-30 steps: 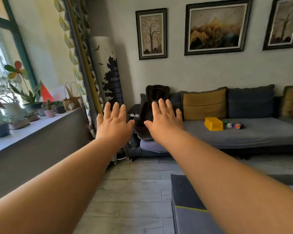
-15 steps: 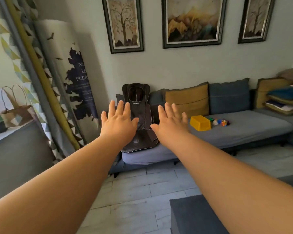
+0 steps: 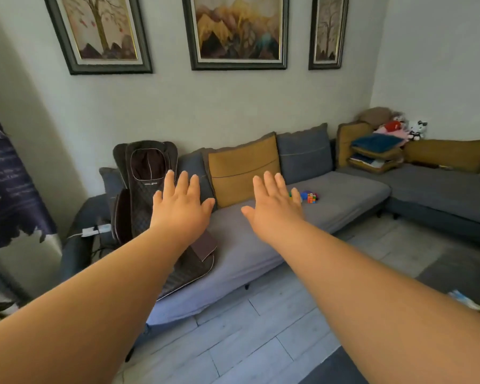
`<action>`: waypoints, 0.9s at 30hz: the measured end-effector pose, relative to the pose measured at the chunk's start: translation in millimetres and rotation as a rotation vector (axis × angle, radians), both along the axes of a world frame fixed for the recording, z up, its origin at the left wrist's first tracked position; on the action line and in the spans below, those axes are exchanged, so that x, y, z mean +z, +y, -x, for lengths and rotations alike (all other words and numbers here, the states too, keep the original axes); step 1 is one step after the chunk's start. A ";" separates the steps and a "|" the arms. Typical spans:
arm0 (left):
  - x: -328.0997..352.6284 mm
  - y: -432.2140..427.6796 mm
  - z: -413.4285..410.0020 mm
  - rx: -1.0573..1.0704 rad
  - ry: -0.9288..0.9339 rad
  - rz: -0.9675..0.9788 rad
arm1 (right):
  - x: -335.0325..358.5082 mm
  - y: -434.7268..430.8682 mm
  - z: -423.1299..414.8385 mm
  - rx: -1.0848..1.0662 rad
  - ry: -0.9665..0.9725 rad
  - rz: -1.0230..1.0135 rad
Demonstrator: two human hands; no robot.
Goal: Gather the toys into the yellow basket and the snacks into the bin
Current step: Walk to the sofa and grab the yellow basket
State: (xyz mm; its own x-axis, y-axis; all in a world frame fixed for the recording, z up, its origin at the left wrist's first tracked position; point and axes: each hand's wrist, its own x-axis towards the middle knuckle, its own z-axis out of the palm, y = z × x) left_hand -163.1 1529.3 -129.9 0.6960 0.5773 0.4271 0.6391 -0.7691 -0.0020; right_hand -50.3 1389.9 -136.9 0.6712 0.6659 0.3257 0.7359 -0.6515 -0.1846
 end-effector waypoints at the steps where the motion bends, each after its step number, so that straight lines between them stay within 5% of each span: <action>1: -2.2 16.7 -14.6 -0.023 0.009 0.013 | -1.0 14.3 -11.2 -0.015 0.014 0.004; 27: -47.5 259.3 -551.1 -0.329 0.097 0.131 | -31.2 238.8 -498.9 -0.312 0.093 0.061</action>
State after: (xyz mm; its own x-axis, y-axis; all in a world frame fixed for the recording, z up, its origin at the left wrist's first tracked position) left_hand 388.0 1788.5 -177.4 0.8870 0.3616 0.2873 0.3594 -0.9311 0.0621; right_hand 448.6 1628.7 -168.0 0.8707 0.4400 0.2198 0.4812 -0.8545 -0.1955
